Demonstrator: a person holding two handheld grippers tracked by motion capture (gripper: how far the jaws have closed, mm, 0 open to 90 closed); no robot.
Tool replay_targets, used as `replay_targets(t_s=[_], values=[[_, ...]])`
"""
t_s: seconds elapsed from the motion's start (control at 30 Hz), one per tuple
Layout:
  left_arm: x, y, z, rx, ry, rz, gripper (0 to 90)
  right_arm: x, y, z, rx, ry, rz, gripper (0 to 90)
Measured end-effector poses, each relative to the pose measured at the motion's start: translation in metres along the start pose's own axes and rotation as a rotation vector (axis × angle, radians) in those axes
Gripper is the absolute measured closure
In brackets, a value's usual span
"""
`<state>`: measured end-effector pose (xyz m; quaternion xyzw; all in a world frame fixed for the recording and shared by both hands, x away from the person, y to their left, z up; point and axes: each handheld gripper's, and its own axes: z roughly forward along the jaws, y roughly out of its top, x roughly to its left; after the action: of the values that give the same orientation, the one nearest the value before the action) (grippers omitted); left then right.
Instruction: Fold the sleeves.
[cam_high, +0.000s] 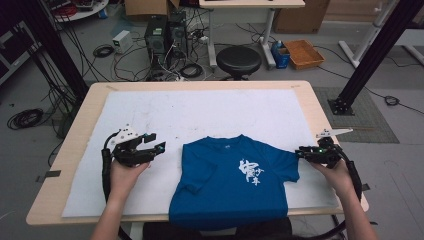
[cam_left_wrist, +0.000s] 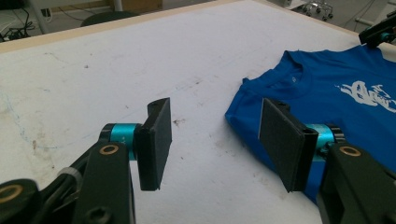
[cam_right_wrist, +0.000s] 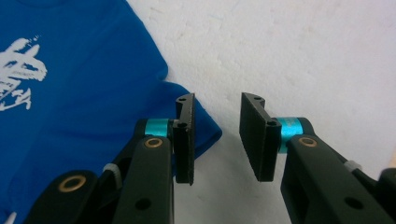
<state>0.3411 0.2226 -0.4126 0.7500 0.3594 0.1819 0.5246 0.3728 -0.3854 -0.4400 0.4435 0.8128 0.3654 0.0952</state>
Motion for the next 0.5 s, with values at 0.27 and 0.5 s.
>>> replay_targets(t_s=[0.27,0.5], values=[[-0.001,0.0,0.002,0.004,-0.016,-0.011,44.3,0.008,0.004,-0.006,-0.001,0.031,-0.041,89.5],[-0.002,0.0,0.004,0.009,-0.022,-0.01,44.3,0.042,0.027,-0.024,-0.049,0.052,-0.074,89.6]])
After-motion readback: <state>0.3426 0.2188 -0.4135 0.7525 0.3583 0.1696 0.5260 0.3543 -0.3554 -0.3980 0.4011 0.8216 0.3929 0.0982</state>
